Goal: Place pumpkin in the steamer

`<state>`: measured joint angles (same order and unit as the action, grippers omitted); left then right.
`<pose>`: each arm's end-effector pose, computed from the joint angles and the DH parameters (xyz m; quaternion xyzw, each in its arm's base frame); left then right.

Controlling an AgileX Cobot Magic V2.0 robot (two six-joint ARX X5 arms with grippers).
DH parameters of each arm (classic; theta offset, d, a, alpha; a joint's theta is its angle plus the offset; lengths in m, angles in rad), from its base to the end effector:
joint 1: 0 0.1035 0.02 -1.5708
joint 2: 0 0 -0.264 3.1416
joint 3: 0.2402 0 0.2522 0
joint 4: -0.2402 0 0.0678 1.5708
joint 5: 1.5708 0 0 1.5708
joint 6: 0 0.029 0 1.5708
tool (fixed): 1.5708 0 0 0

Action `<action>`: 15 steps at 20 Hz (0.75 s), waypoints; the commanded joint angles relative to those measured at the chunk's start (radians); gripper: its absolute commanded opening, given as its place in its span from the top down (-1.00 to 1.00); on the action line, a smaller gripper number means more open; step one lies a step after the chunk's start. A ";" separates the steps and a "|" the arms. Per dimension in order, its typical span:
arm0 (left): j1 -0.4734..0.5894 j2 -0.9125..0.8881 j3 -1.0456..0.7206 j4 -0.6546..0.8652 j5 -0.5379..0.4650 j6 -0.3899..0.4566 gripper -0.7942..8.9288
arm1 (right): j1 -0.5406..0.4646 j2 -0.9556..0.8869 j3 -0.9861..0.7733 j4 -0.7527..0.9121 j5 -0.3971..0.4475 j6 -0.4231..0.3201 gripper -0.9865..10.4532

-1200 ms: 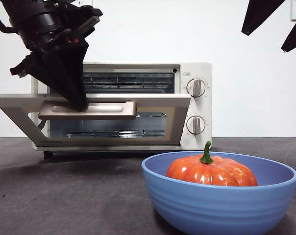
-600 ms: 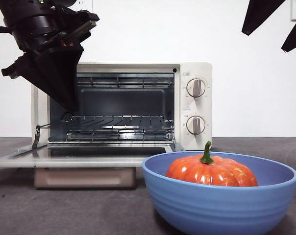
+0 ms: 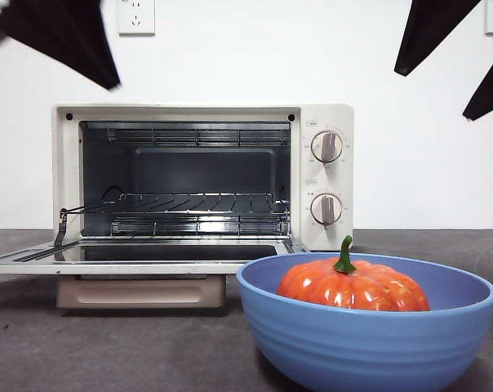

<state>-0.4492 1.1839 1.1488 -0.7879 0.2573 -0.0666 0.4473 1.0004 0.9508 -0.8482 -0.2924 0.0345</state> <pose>0.2062 -0.1076 0.3291 0.0097 0.4085 -0.3036 0.8607 0.1629 0.0874 0.2988 -0.0191 0.4382 0.3181 0.8405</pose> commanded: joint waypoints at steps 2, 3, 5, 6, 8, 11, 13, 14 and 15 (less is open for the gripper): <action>0.040 -0.156 -0.082 0.034 -0.003 0.002 0.81 | -0.052 0.027 -0.005 0.027 -0.061 0.014 -0.11; 0.058 -0.218 -0.116 0.043 -0.003 0.002 0.81 | -0.067 0.027 -0.025 0.048 -0.094 0.031 -0.11; 0.088 -0.322 -0.159 0.042 -0.003 0.002 0.81 | -0.083 0.027 -0.076 0.087 -0.151 0.062 -0.11; 0.098 -0.362 -0.169 0.027 -0.003 0.005 0.81 | -0.084 0.027 -0.104 0.114 -0.167 0.085 -0.11; 0.110 -0.435 -0.172 -0.020 -0.003 0.017 0.81 | -0.082 0.032 -0.156 0.160 -0.180 0.127 -0.02; 0.111 -0.494 -0.172 -0.041 -0.003 0.029 0.81 | -0.068 0.034 -0.205 0.190 -0.163 0.175 0.06; 0.111 -0.505 -0.172 -0.050 -0.003 0.029 0.81 | -0.041 0.037 -0.212 0.187 -0.109 0.192 0.17; 0.111 -0.505 -0.172 -0.059 -0.003 0.029 0.81 | -0.020 0.038 -0.212 0.187 -0.087 0.200 0.19; 0.111 -0.505 -0.172 -0.067 -0.003 0.029 0.81 | 0.008 0.038 -0.212 0.187 -0.053 0.217 0.22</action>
<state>-0.3367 0.6739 0.9726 -0.8589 0.2573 -0.0471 0.4347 1.0267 0.7326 -0.6678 -0.3630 0.2203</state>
